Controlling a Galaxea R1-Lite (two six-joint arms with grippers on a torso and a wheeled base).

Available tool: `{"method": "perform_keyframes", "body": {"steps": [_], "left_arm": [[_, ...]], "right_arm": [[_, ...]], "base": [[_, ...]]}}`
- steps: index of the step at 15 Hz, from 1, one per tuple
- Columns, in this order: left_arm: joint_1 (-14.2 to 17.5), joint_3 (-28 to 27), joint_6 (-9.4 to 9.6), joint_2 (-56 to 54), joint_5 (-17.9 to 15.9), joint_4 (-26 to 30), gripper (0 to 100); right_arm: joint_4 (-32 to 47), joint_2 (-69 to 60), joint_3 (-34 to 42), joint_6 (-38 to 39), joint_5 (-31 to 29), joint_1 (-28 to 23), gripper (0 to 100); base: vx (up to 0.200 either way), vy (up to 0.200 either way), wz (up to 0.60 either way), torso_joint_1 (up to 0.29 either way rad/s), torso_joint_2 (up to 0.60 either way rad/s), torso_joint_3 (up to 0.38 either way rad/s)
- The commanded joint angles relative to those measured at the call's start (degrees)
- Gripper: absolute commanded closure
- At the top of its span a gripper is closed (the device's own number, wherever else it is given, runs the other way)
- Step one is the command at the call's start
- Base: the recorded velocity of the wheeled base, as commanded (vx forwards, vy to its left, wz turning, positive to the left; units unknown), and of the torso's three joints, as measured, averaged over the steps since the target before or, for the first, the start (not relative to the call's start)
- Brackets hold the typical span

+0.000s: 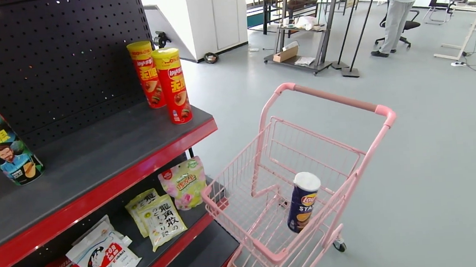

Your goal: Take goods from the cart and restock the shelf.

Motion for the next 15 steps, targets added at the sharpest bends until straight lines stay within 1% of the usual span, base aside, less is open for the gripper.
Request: {"method": "perform_keyframes", "body": {"steps": [1, 9, 11, 14, 15], "left_arm": [[0.02, 0.0, 0.0, 0.07, 0.0, 0.01, 0], [0.02, 0.0, 0.0, 0.07, 0.0, 0.01, 0], [0.02, 0.0, 0.0, 0.07, 0.0, 0.01, 0], [0.02, 0.0, 0.0, 0.07, 0.0, 0.01, 0], [0.02, 0.0, 0.0, 0.07, 0.0, 0.01, 0]], "right_arm": [[-0.14, 0.94, -0.19, -0.01, 0.14, 0.02, 100], [-0.32, 3.05, -0.54, 0.07, 0.05, -0.06, 100], [-1.72, 3.75, -0.45, 0.07, 0.14, 0.02, 100], [-3.39, 4.9, -0.54, -0.01, -0.3, -0.33, 100], [-3.39, 4.98, -0.37, -0.01, -0.22, -0.85, 100]], "base": [[0.0, 0.0, 0.0, 0.183, -0.41, -0.251], [0.0, 0.0, 0.0, 0.166, -0.37, -0.22], [0.0, 0.0, 0.0, 0.158, -0.35, -0.195], [0.0, 0.0, 0.0, 0.031, -0.07, -0.036], [0.0, 0.0, 0.6, 0.007, -0.01, -0.007]]}}
